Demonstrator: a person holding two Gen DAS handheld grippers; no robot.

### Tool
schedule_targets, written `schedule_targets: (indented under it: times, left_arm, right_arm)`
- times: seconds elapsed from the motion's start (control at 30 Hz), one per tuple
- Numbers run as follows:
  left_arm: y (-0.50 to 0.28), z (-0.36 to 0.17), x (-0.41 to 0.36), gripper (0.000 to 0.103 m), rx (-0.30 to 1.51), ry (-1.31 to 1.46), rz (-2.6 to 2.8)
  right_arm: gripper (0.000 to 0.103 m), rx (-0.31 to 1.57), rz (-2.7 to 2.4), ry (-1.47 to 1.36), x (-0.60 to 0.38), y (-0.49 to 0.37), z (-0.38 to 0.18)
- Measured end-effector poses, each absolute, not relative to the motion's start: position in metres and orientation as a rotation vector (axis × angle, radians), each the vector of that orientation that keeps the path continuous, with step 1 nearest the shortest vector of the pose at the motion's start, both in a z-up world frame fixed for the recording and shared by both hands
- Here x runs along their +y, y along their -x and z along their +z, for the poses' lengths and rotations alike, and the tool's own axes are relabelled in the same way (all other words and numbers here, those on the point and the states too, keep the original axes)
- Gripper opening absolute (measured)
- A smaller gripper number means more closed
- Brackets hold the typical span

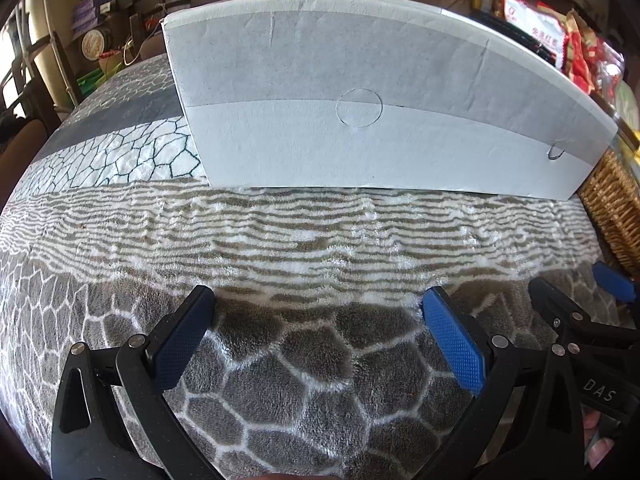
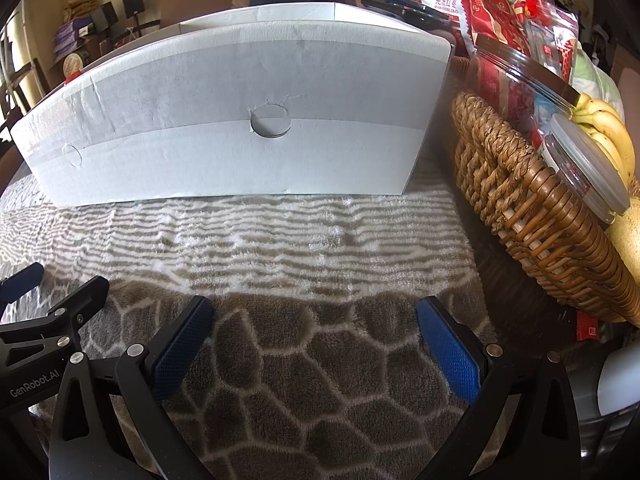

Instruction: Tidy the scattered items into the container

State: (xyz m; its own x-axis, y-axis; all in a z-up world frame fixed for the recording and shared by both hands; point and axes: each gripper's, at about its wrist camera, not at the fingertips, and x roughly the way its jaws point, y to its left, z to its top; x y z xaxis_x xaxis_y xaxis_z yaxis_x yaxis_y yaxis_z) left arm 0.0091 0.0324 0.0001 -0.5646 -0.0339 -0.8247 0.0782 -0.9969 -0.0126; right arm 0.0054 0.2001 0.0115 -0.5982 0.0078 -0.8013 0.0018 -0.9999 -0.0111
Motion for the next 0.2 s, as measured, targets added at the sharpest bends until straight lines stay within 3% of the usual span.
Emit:
schedule_targets:
  times: [0.2]
  left_arm:
    - [-0.0087,0.0006,0.0319,0.103,0.072,-1.434,-2.723]
  right_arm:
    - [0.103,-0.017,2.805,1.407,0.2002,-0.0054,0.0115]
